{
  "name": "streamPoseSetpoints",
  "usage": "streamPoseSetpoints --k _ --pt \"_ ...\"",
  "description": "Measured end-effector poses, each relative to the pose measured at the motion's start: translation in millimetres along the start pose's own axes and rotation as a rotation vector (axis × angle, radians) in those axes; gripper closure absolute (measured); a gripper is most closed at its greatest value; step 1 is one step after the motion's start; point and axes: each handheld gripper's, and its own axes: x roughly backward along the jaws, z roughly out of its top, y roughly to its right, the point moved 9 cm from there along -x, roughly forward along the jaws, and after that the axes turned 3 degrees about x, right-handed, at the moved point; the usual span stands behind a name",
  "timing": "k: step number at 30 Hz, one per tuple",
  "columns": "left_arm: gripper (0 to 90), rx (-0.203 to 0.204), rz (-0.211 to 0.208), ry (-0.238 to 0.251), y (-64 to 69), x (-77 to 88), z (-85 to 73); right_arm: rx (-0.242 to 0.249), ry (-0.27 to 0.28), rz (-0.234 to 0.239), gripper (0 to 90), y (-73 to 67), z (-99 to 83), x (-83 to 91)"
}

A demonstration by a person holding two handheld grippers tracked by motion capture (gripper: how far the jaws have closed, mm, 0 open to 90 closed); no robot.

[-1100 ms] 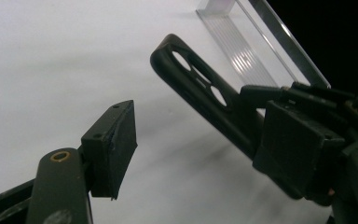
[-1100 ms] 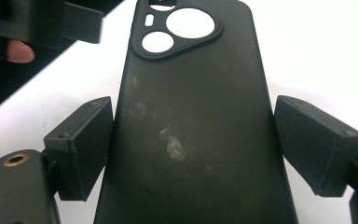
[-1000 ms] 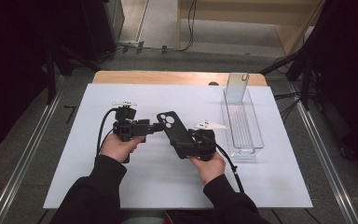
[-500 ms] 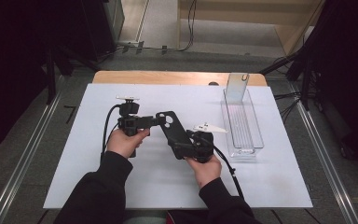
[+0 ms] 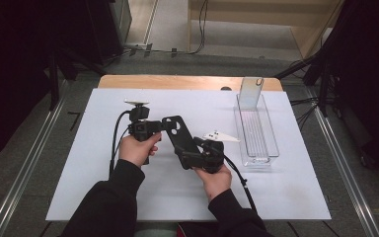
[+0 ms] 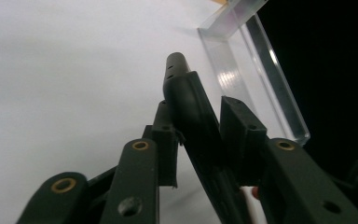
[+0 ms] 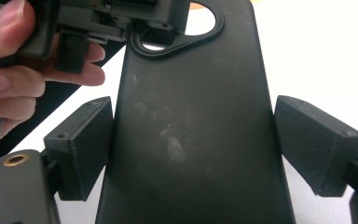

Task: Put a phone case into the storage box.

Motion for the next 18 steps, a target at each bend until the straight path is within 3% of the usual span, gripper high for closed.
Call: streamPoseSetpoints --k 9,13,18 --pt "75.9 0.057 -0.077 0.013 2.4 3.9 1.0 0.03 -0.009 -0.008 12.0 -2.0 -0.7 -4.0" --pt "77.2 0.054 -0.091 0.008 5.6 4.9 0.5 0.053 -0.033 -0.012 11.3 -2.0 -0.8 -5.9" --pt "77.9 0.047 -0.116 0.015 14.3 8.5 1.2 0.081 -0.049 0.019 10.7 -2.1 2.9 -3.3"
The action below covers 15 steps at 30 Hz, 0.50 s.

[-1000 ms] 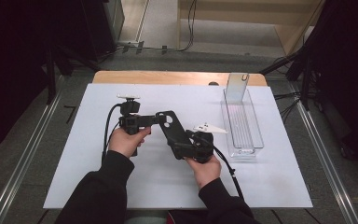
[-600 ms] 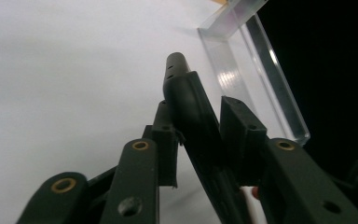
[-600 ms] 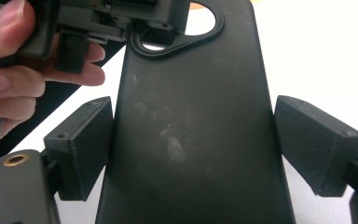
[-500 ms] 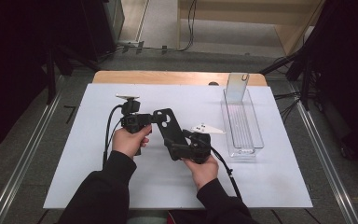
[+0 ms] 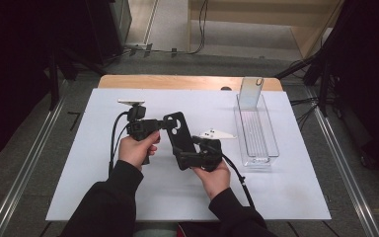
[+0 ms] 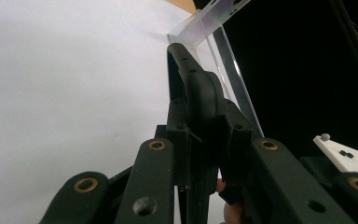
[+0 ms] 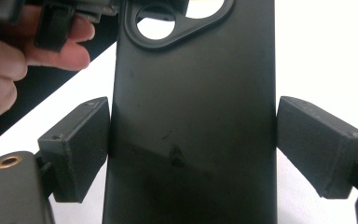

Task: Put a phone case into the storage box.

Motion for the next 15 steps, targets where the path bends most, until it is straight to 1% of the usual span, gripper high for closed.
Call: streamPoseSetpoints --k 1,2,3,4,5,7,9,10,11,12,13,14,15 --pt "78.0 -0.008 0.001 0.005 2.2 0.4 0.1 0.003 -0.006 0.007 9.7 -0.2 0.9 0.6" --pt "78.2 -0.014 0.002 0.003 3.9 0.8 -0.1 0.026 -0.014 0.007 8.1 -0.4 2.7 1.6" --pt "78.2 -0.023 0.004 0.006 5.2 1.5 0.2 0.048 -0.023 0.012 5.1 -1.1 3.9 1.9" --pt "78.1 -0.029 0.003 0.007 6.3 2.3 0.3 0.059 -0.035 0.012 0.0 -1.1 5.1 1.7" --pt "78.2 -0.036 0.005 0.009 7.9 2.9 0.6 0.063 -0.037 0.009 0.0 -0.5 6.3 2.1" --pt "78.2 -0.057 0.01 0.018 11.2 4.8 1.3 0.067 -0.039 0.045 0.0 -0.7 8.9 4.6" --pt "78.1 -0.079 0.021 0.028 13.6 6.3 1.8 0.072 -0.076 0.06 0.0 -0.4 8.2 7.0" --pt "78.1 -0.088 0.024 0.031 14.5 6.5 1.9 0.081 -0.085 0.067 0.0 -0.7 8.8 9.5" --pt "78.1 -0.104 0.03 0.037 15.5 7.4 2.0 0.089 -0.089 0.063 0.0 0.0 9.0 11.1" --pt "78.0 -0.132 0.035 0.045 16.5 8.3 2.2 0.09 -0.093 0.067 0.0 0.1 9.4 13.4" --pt "77.9 -0.147 0.042 0.052 17.2 9.0 2.1 0.091 -0.1 0.071 0.0 0.5 9.4 15.6" --pt "77.9 -0.157 0.04 0.057 18.2 9.4 1.8 0.088 -0.108 0.073 0.0 0.9 9.3 18.0" --pt "77.9 -0.172 0.039 0.06 19.4 9.8 1.2 0.097 -0.11 0.074 0.0 1.9 9.6 20.1"
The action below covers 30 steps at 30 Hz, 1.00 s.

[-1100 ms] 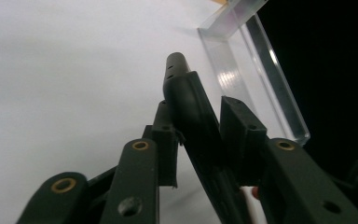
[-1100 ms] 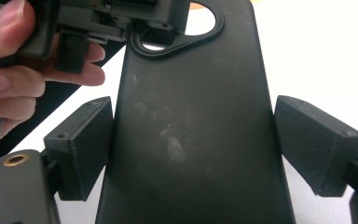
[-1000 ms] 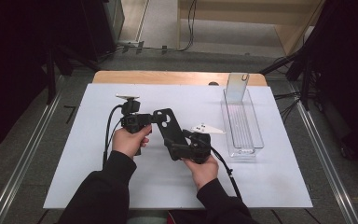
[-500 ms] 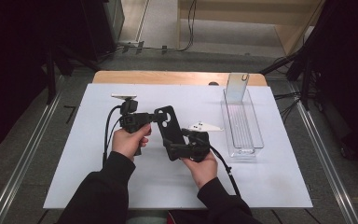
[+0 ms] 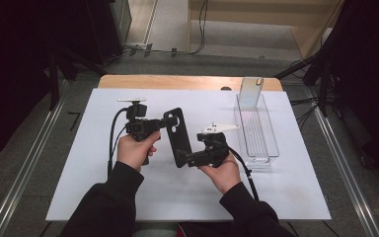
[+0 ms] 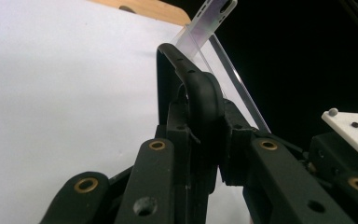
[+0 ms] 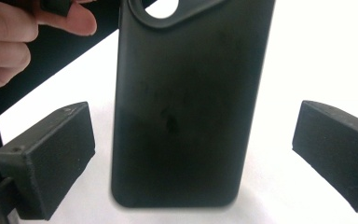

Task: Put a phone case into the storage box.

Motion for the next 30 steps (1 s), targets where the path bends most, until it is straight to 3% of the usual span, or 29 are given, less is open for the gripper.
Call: streamPoseSetpoints --k 9,11,15,19,26,30 --pt "77.7 -0.111 0.008 0.045 4.7 -0.5 -5.3 0.039 -0.024 0.037 0.0 0.6 -5.4 16.6" --pt "77.7 -0.132 0.014 0.058 5.3 -0.5 -6.5 0.053 -0.043 0.089 0.0 -1.6 -7.9 18.7" --pt "77.7 -0.164 0.019 0.06 6.2 -1.6 -9.9 0.086 -0.06 0.075 0.0 0.8 -11.7 21.2" --pt "77.6 -0.216 0.019 0.086 8.2 -0.8 -12.2 0.078 -0.057 0.069 0.0 2.6 -11.5 22.5" --pt "77.6 -0.269 0.03 0.142 10.2 0.6 -15.5 0.077 -0.033 0.061 0.0 0.7 -5.8 25.0" --pt "77.6 -0.301 0.029 0.149 11.4 0.6 -20.7 0.082 -0.02 0.045 0.0 -0.5 -0.4 26.4"
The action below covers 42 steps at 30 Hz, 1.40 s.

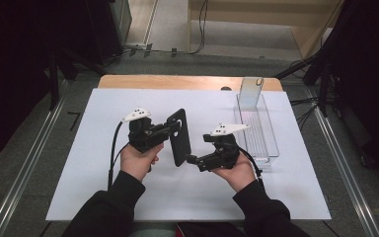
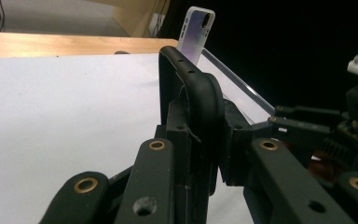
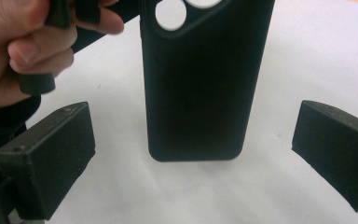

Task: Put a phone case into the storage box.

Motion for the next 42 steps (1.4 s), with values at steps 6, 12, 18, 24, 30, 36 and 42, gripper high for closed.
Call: streamPoseSetpoints --k 6,12,18,24,30,36,42 --pt "77.6 -0.02 -0.004 0.017 5.2 1.3 -3.2 0.0 0.016 -0.037 0.0 1.6 6.1 -0.8" --pt "77.6 -0.008 -0.025 0.017 11.6 3.4 -5.2 -0.015 0.031 -0.049 0.0 3.1 10.7 -3.1" --pt "77.6 -0.005 -0.034 0.006 17.1 4.0 -8.8 -0.011 0.029 -0.052 0.0 0.8 13.5 -7.3" --pt "77.5 -0.008 -0.058 -0.007 26.2 2.7 -12.6 -0.012 0.026 -0.05 0.0 -1.3 13.8 -12.5" --pt "77.5 -0.018 -0.068 -0.023 33.8 0.3 -17.6 -0.013 0.032 -0.048 0.0 -1.8 15.1 -14.6" --pt "77.5 -0.013 -0.085 -0.026 38.5 -1.6 -20.0 -0.015 0.026 -0.053 0.0 -1.7 14.0 -17.3" --pt "77.2 -0.001 -0.085 -0.031 37.3 -1.9 -21.0 -0.015 0.036 -0.044 10.7 -3.9 12.7 -17.0"
